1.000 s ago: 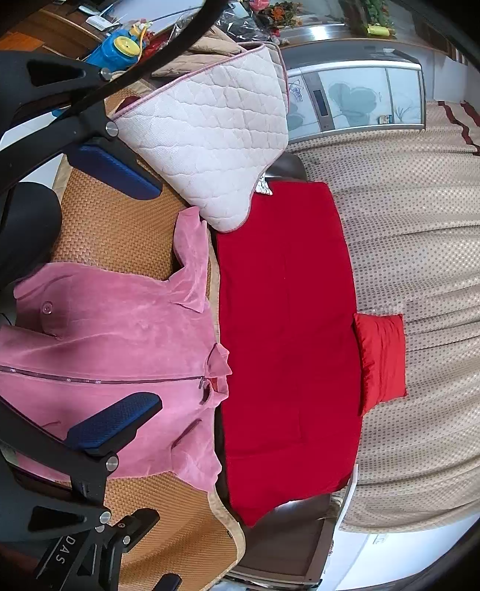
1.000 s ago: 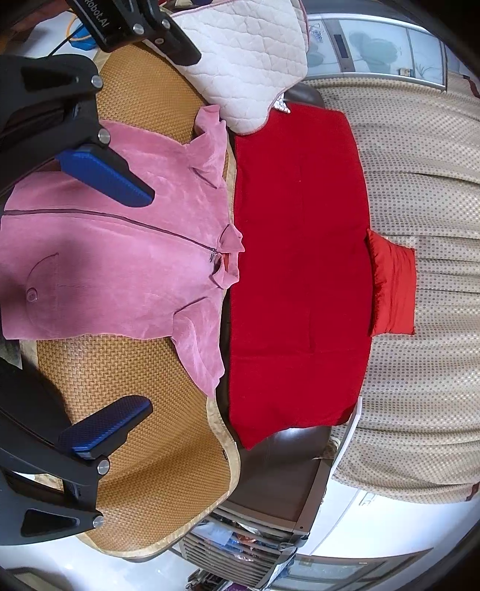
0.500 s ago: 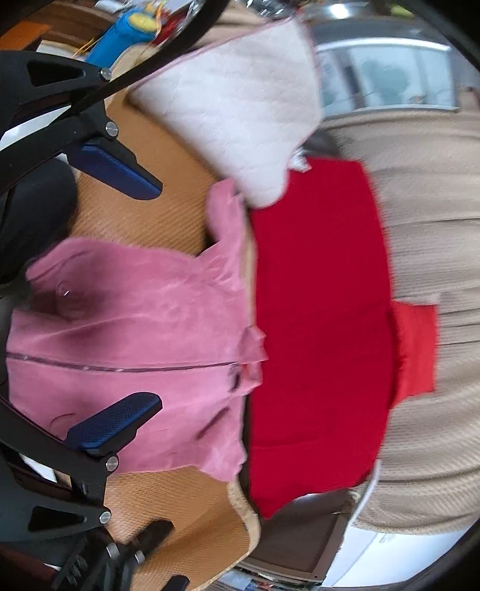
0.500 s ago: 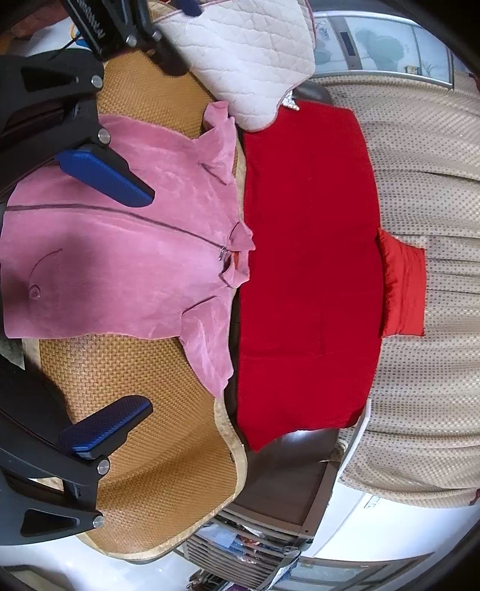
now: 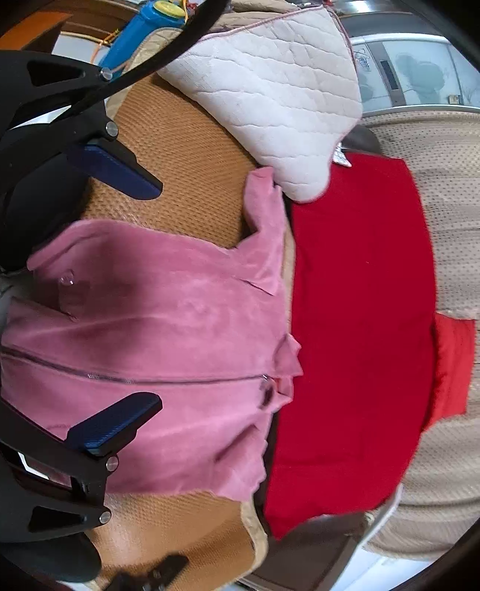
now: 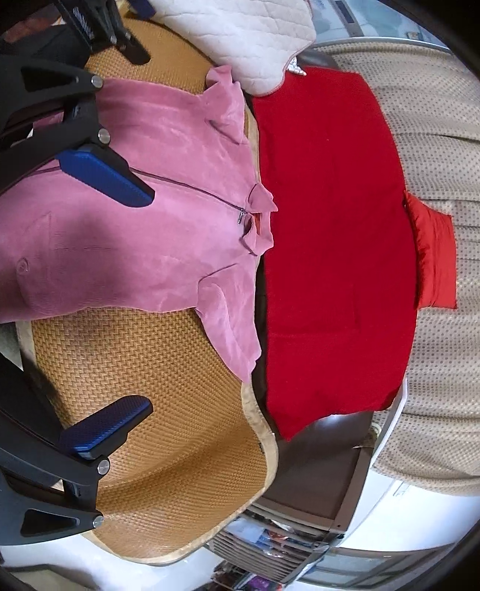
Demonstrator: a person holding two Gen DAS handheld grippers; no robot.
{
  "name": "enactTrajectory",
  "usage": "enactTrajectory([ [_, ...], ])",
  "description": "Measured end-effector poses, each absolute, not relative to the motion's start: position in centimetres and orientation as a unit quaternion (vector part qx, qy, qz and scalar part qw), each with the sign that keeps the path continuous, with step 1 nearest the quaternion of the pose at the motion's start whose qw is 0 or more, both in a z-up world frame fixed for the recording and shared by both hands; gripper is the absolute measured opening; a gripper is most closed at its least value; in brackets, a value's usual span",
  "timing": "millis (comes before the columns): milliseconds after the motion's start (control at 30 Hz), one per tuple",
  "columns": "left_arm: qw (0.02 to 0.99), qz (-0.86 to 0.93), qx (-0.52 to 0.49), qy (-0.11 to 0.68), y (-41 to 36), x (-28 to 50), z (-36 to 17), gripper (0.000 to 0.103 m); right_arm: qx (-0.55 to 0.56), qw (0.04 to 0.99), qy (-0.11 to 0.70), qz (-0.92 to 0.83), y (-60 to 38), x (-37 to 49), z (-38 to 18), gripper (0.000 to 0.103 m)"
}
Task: Fold large clothes
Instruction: 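Move both tools toward the jacket, right tool toward its sleeve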
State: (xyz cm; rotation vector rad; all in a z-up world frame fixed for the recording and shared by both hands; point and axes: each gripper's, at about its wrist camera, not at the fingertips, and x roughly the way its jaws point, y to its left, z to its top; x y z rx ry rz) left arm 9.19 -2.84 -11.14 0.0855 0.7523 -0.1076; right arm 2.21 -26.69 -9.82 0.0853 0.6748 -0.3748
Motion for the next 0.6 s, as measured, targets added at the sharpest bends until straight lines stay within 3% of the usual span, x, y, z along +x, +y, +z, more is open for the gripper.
enactTrajectory([
  [600, 0.919, -0.060, 0.092, 0.378, -6.8, 14.6, -12.1, 0.103, 0.038, 0.922, 0.346, -0.167, -28.0, 6.6, -11.5, 0.103],
])
